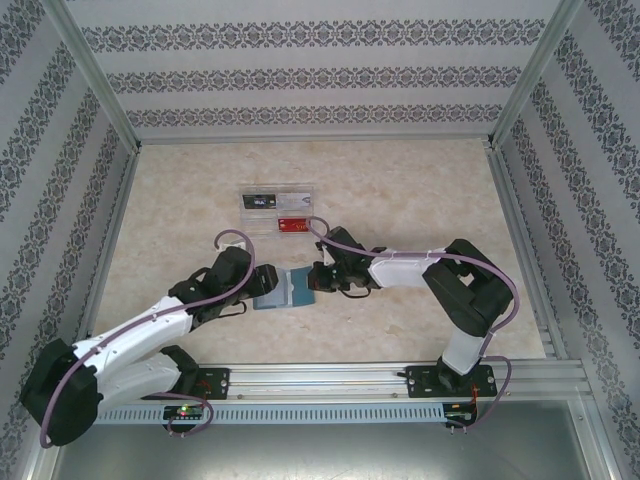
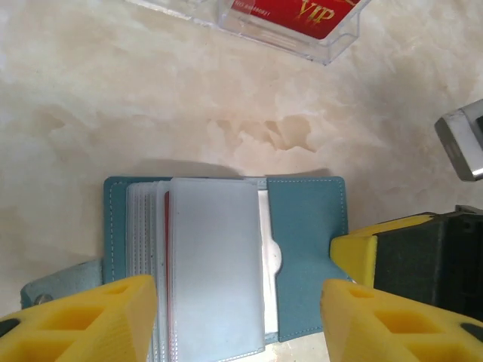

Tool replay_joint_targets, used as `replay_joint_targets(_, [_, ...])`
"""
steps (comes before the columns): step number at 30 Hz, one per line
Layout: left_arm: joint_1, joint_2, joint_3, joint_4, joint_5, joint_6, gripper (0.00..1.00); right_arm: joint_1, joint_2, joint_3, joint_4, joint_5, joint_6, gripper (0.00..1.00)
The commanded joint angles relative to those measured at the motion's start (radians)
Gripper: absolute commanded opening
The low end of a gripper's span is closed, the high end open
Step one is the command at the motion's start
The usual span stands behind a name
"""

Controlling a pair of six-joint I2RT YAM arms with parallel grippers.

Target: Take the credit cards out of the card holder

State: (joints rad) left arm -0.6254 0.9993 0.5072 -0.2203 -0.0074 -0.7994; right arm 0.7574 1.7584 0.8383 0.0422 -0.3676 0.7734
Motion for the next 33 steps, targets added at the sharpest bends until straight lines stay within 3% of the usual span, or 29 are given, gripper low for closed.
replay_joint_targets(1, [0.005,-0.015,-0.026,0.009,0.004,0.043,0.56,0.016,-0.026,-0.047,0.025,-0.001,0.013,0.00])
replay_joint_targets(9, [0.004,0.055,-0.084,0.141,0.069,-0.013,0.54,0.037,-0.012,-0.077,0.125,-0.039,0.043,0.00])
replay_joint_targets(22, [0.005,0.129,-0.046,0.045,0.047,-0.009,0.54,0.060,-0.045,-0.081,0.104,-0.006,0.069,0.00])
replay_joint_targets(33, [0.005,0.212,-0.100,0.189,0.149,-0.040,0.53,0.076,-0.018,-0.060,0.102,-0.012,0.073,0.00])
